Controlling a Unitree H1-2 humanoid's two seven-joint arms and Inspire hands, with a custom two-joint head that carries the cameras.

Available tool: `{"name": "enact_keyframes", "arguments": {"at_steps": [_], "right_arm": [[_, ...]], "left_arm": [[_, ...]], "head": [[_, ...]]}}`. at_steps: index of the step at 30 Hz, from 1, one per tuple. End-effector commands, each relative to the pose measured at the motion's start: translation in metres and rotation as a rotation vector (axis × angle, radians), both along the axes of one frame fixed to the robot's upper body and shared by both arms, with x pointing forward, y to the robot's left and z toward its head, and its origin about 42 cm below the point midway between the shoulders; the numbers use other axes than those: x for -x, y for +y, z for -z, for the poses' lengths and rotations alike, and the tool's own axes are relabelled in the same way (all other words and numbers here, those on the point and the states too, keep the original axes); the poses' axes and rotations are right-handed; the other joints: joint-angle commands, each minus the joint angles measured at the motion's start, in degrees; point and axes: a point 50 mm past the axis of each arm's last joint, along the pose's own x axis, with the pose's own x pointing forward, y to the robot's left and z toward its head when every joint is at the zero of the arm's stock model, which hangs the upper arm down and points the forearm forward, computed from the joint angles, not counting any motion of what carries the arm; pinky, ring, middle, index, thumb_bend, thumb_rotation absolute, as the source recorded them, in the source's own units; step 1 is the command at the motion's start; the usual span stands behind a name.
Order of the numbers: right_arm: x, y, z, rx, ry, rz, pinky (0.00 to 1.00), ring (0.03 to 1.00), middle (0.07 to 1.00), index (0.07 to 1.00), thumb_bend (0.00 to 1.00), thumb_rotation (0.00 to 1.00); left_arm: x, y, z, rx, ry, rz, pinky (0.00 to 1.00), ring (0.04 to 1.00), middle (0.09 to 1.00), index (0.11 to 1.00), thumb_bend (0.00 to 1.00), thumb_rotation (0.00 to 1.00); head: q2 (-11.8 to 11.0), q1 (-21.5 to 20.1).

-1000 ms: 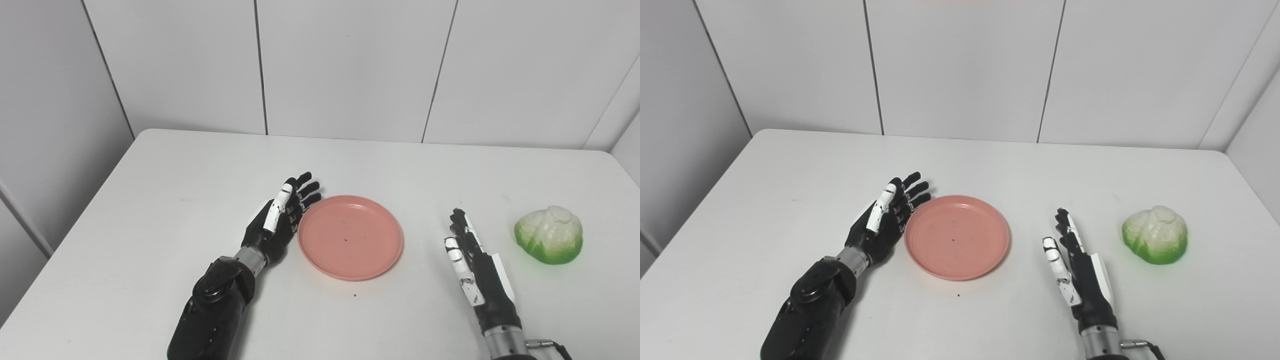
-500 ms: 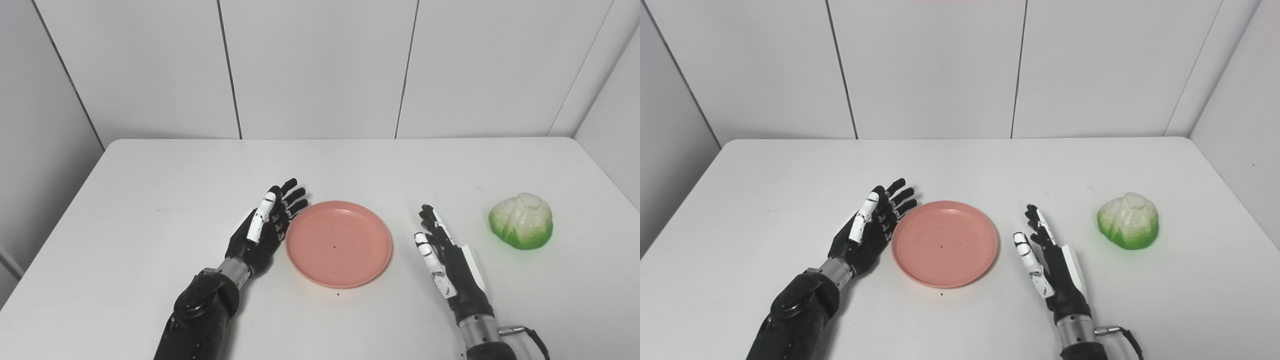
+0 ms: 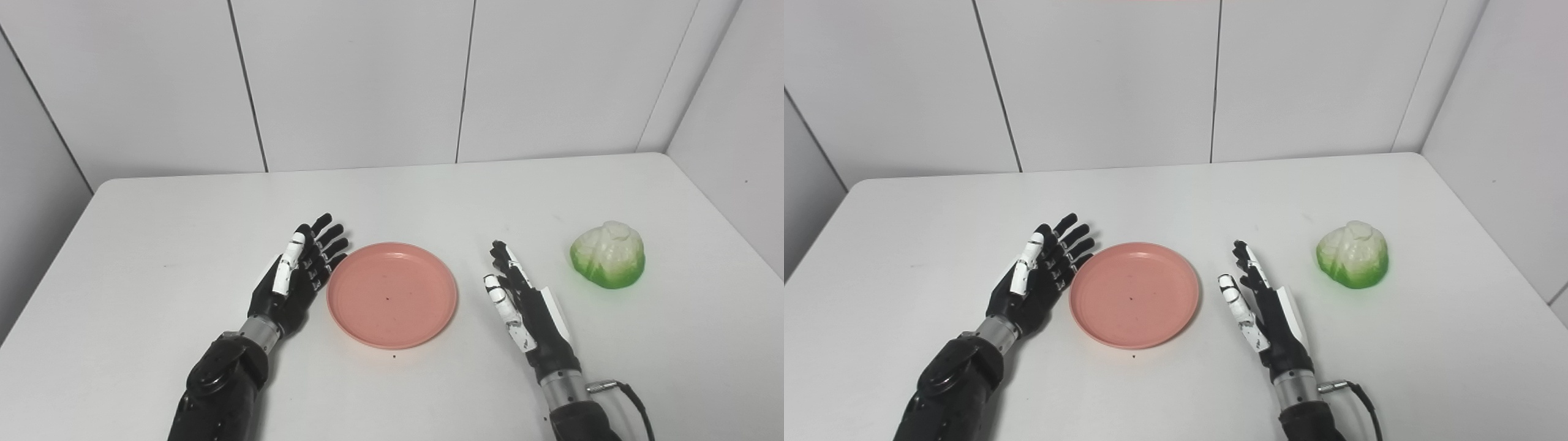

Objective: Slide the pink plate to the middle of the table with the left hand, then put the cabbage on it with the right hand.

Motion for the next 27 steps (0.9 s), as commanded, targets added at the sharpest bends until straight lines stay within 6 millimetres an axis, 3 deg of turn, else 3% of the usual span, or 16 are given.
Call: {"name": "enact_keyframes", "arguments": {"at_steps": [1,7,11,14,20,27], "right_arm": [[-0.001,0.001,-0.006,0.029,-0.041,0.007,0.90,0.931,0.933,0.944,0.43,1.00],[-0.005,-0.003,-0.029,0.159,-0.143,0.005,0.86,0.895,0.903,0.907,0.39,0.99],[-0.010,-0.004,-0.049,0.205,-0.208,0.020,0.85,0.886,0.890,0.878,0.47,0.91],[-0.015,-0.006,-0.072,0.243,-0.269,0.042,0.80,0.860,0.877,0.879,0.61,0.86],[-0.025,-0.014,-0.117,0.310,-0.391,0.080,0.76,0.835,0.866,0.875,0.70,0.75],[-0.031,-0.024,-0.151,0.370,-0.497,0.133,0.77,0.847,0.866,0.873,0.82,0.61]], "left_arm": [[0.012,0.010,0.033,-0.024,0.135,-0.025,0.93,0.931,0.943,0.937,0.45,1.00],[0.009,0.014,0.042,-0.019,0.147,-0.034,0.90,0.912,0.928,0.926,0.46,1.00],[0.006,0.019,0.047,-0.009,0.152,-0.036,0.88,0.897,0.915,0.913,0.46,0.99],[0.004,0.023,0.052,0.000,0.153,-0.039,0.88,0.896,0.915,0.905,0.48,0.96],[0.000,0.031,0.062,0.002,0.150,-0.032,0.87,0.890,0.908,0.894,0.50,0.93],[-0.003,0.042,0.070,0.008,0.148,-0.020,0.86,0.884,0.900,0.891,0.51,0.91]], "head": [[0.0,0.0],[-1.4,-3.4],[-2.4,-5.9],[-2.8,-7.0],[-4.0,-10.0],[-4.7,-12.5]]}}
